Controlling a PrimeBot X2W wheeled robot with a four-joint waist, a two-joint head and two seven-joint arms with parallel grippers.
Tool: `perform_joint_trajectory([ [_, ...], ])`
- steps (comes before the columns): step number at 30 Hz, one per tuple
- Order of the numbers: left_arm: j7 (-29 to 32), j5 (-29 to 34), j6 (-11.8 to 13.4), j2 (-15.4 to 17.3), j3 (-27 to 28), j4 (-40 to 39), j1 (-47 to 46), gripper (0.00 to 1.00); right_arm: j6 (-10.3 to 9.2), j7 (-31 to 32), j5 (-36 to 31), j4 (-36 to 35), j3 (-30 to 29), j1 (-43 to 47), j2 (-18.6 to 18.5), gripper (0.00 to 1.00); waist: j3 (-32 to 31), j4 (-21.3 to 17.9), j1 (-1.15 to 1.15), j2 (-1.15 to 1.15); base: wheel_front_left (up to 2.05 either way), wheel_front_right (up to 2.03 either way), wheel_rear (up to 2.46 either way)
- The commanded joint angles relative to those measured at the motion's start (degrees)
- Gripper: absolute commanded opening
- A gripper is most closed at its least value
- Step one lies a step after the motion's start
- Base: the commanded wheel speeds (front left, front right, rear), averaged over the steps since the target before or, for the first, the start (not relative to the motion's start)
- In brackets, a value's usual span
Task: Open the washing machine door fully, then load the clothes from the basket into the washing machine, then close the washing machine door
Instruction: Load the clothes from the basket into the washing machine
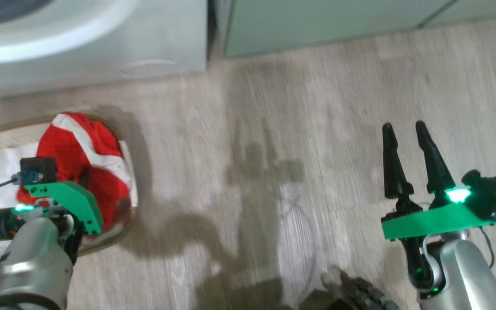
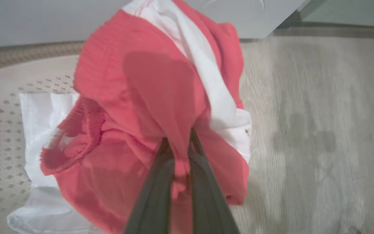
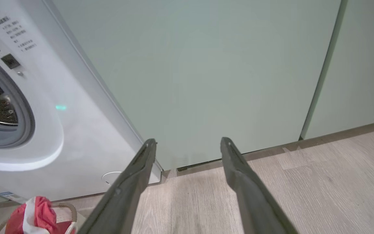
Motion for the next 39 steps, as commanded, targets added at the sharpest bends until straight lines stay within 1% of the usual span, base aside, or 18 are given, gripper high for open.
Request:
perform_joint_trajectory([
  [1,-1.2,-0.5,0.0,1.8,0.8,-2.0,1.1,0.0,0.41,-0.5,-0.7,-1.2,0.9,1.1,-0.3,1.0,-4.5,3.4,0.0,0.0,0.0,0.0,0.0],
  [5,-1.9,-1.3,0.0,1.8,1.3,-6.6,2.1,0.0,0.41,-0.5,-1.7,-0.6,0.5,1.9,-0.3,1.0,-7.6,5.6,0.0,0.0,0.0,0.0,0.0],
  [9,-2.0,-1.1,1.0,1.5,3.4,-15.5,4.7,0.0,0.41,-0.5,-2.0,0.1,0.1,2.4,-0.3,1.0,-10.5,7.2,0.0,0.0,0.0,0.0,0.0],
  [15,-2.0,-0.6,1.9,-0.1,7.1,-26.8,10.1,0.0,0.41,-0.5,-2.5,0.9,-0.1,3.4,-0.3,1.0,-13.9,8.8,0.0,0.0,0.0,0.0,0.0],
  [21,-2.0,0.7,1.9,-1.9,10.3,-35.4,15.0,0.0,0.41,-0.5,-2.3,1.5,-0.1,4.2,-0.3,1.0,-16.6,9.5,0.0,0.0,0.0,0.0,0.0],
  [28,-2.0,2.3,1.5,-3.5,12.7,-41.1,19.2,0.0,0.41,-0.5,-2.3,2.0,0.0,5.1,-0.3,1.0,-18.4,10.0,0.0,0.0,0.0,0.0,0.0],
  [39,-2.0,3.1,0.4,-5.8,14.0,-45.7,22.7,0.0,0.41,-0.5,-2.4,2.3,0.3,5.7,-0.3,1.0,-19.9,10.2,0.0,0.0,0.0,0.0,0.0],
])
